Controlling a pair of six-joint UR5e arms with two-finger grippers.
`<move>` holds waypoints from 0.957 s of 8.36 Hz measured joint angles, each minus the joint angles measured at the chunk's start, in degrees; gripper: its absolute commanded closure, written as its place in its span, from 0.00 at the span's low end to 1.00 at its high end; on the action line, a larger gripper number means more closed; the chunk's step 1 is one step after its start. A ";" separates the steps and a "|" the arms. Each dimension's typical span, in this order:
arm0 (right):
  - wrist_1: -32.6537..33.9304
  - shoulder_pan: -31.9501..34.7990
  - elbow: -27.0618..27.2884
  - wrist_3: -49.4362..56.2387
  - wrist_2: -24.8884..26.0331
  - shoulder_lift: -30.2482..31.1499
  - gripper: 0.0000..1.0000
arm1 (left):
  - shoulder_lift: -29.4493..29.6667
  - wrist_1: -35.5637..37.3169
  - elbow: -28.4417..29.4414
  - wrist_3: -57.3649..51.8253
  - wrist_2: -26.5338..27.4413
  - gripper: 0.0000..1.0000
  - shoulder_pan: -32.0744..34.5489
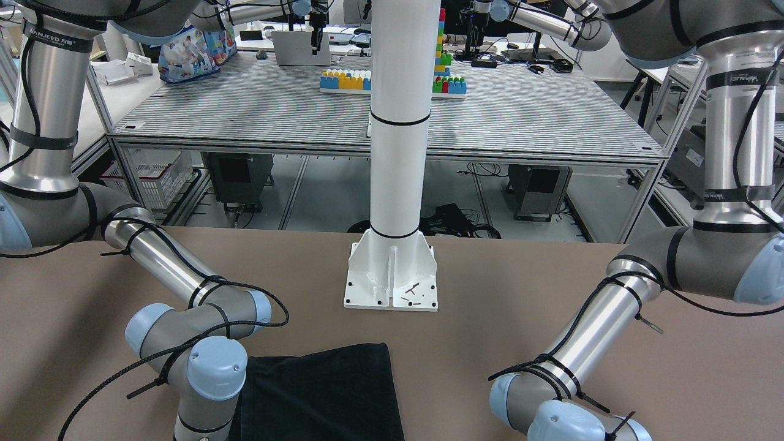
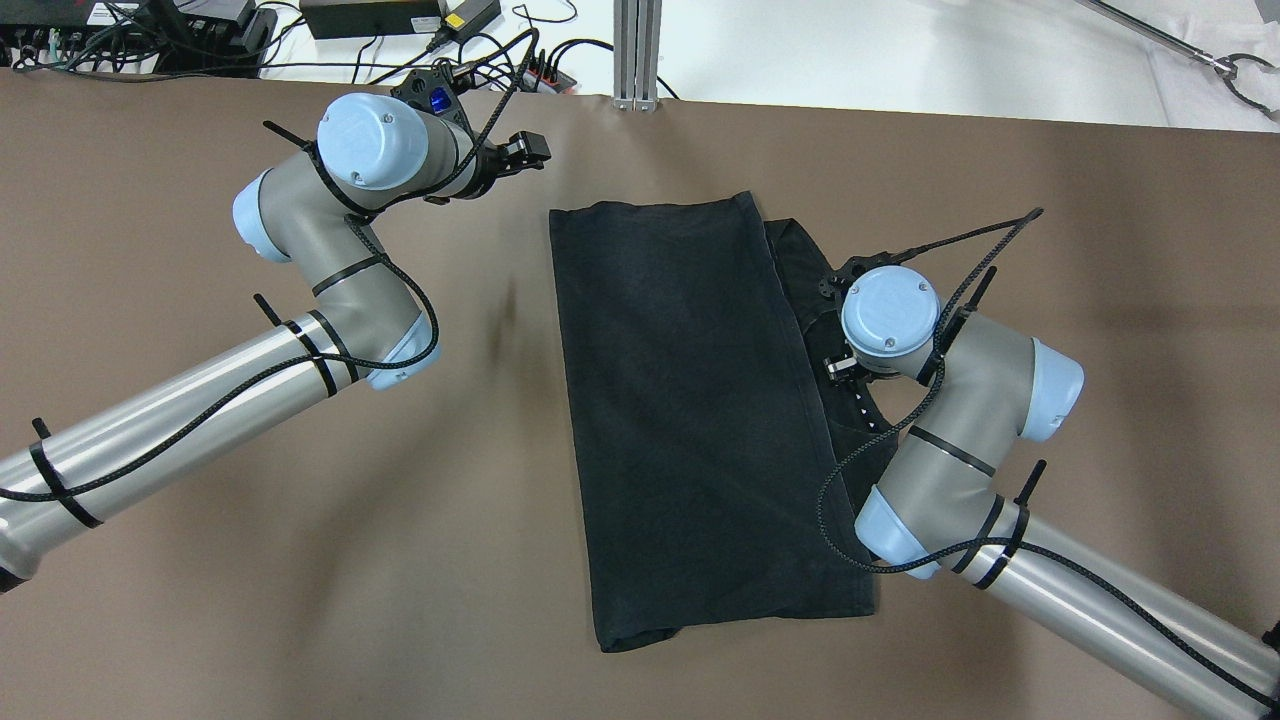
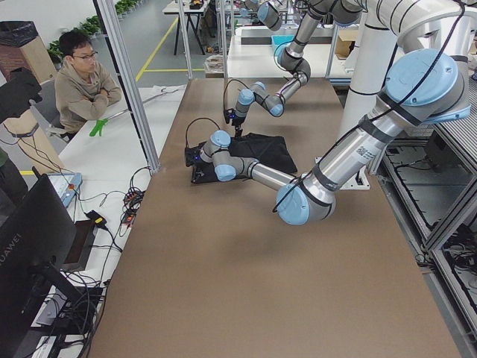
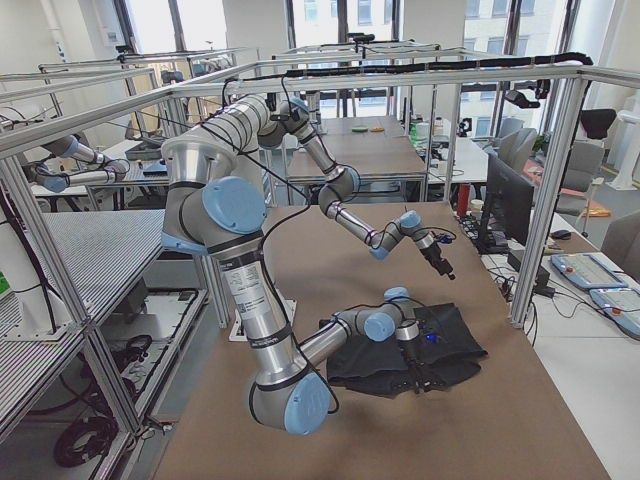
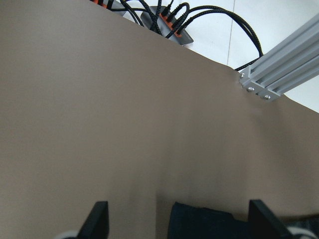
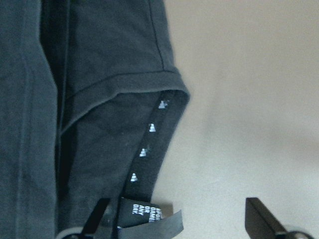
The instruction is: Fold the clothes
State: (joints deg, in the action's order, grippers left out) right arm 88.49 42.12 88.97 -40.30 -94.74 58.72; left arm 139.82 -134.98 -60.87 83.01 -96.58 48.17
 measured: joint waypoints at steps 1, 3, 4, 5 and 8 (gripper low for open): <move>0.19 -0.26 1.07 -3.87 -0.97 -0.49 0.06 | -0.11 0.02 -0.47 0.04 0.04 0.00 0.00; -0.34 -3.67 5.11 -24.29 -1.61 0.07 0.06 | -0.22 0.06 -0.96 0.26 0.07 0.00 -0.03; -0.92 -6.66 7.66 -37.23 -1.46 0.98 0.05 | -0.25 0.06 -1.04 0.35 0.03 0.00 -0.07; -1.24 -9.08 10.42 -46.60 -1.26 2.75 0.06 | -0.28 0.07 -1.03 0.38 0.01 0.00 -0.12; -10.21 -13.21 21.36 -64.54 -0.97 17.21 0.20 | -0.34 0.06 -1.01 0.51 0.52 0.00 -0.22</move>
State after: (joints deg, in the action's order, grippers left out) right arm 78.29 28.91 110.34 -104.84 -95.71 75.93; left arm 139.48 -134.91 -61.88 83.51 -96.06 47.95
